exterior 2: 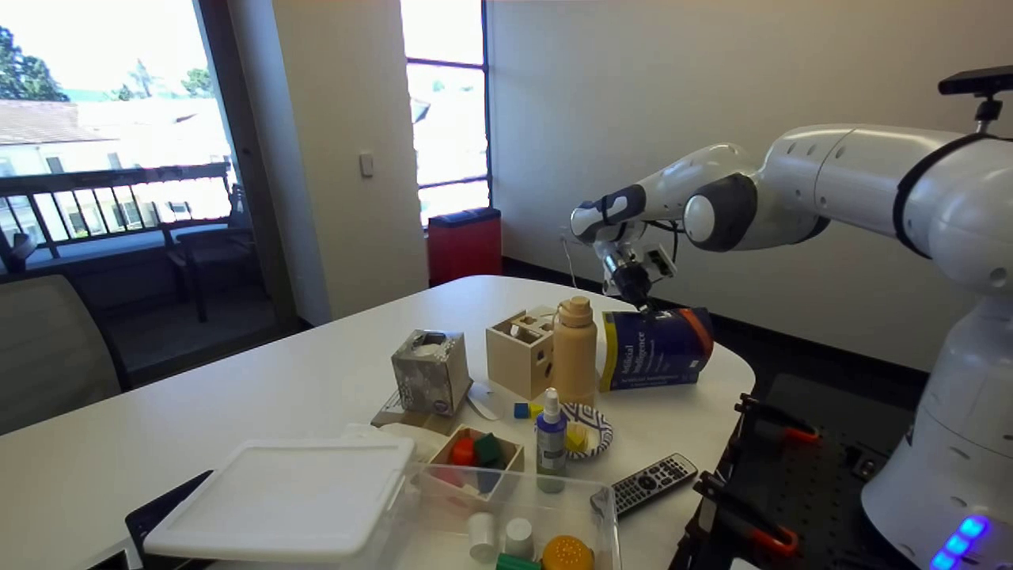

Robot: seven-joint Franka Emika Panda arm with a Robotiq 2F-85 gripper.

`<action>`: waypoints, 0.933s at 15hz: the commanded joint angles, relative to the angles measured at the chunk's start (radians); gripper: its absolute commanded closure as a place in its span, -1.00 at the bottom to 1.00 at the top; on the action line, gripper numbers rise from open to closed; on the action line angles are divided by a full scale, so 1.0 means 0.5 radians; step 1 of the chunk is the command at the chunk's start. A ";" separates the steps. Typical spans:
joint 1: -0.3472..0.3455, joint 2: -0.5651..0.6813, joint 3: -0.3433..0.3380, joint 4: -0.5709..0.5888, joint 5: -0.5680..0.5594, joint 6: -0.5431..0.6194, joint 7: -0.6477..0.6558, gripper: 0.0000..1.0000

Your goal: Open the blue book.

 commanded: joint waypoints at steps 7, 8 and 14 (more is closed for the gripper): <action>0.163 0.005 -0.102 -0.151 -0.339 -0.177 -0.377 -1.00; 0.174 0.005 -0.114 -0.185 -0.368 -0.166 -0.398 -1.00; 0.224 0.013 -0.147 -0.441 -0.516 -0.067 -0.453 -1.00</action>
